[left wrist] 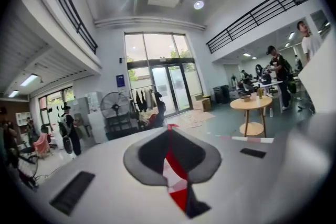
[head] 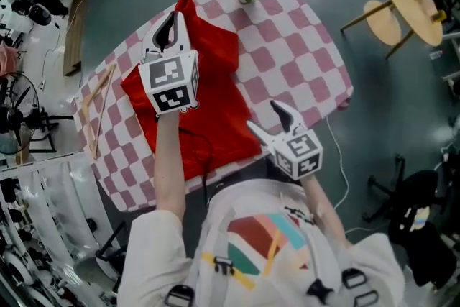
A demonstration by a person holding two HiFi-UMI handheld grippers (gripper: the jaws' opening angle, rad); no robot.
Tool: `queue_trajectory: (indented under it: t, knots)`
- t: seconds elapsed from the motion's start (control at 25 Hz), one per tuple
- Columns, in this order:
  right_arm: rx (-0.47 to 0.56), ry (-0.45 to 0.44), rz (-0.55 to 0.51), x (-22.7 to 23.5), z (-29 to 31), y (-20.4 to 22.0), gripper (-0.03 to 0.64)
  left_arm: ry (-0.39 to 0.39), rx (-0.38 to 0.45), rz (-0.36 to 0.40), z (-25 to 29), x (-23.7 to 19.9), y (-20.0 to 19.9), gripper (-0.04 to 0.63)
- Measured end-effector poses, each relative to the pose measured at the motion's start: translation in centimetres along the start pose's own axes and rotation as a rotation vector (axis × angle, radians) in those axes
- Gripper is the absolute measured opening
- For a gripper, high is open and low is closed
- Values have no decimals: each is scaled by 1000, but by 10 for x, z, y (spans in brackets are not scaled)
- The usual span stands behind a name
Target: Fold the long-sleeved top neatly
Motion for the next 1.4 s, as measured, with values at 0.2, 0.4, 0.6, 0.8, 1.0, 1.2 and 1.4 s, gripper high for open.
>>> queue_trajectory:
  t: [0.2,0.4,0.6,0.8,1.0,1.2,1.4]
  knots:
    - [-71,-122,-91,-49,39,-5,336,-175,-57,-119,-49,-85,65,18]
    - [-146,-192,-153,-87,63,4,336,-279,-158,-276,-85,-132,162,18]
    - [-207,-230,-191,-110,79,15,336,-349,-273,-419,-111,-149,243,18]
    - [-232,-257,-206,-133,91,18,336,-375,-356,-486,-126,-153,294,20]
    - [-241,-282,-208,-148,97,18,336,-391,-398,-521,-136,-153,316,20]
    - [-242,-291,-222,-154,99,18,336,-429,-352,-534,-153,-170,308,60]
    - [-226,-283,-245,-153,100,15,336,-418,-254,-452,-181,-206,264,105]
Point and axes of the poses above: the fingertips, and each gripper's own axes: z forward along the fingers, x to its right, y out of its underside, the point moved 6 cm from there along -z, backward along the fingers, and after that the axes turned 1 degree about y, right-handed, at the moved point
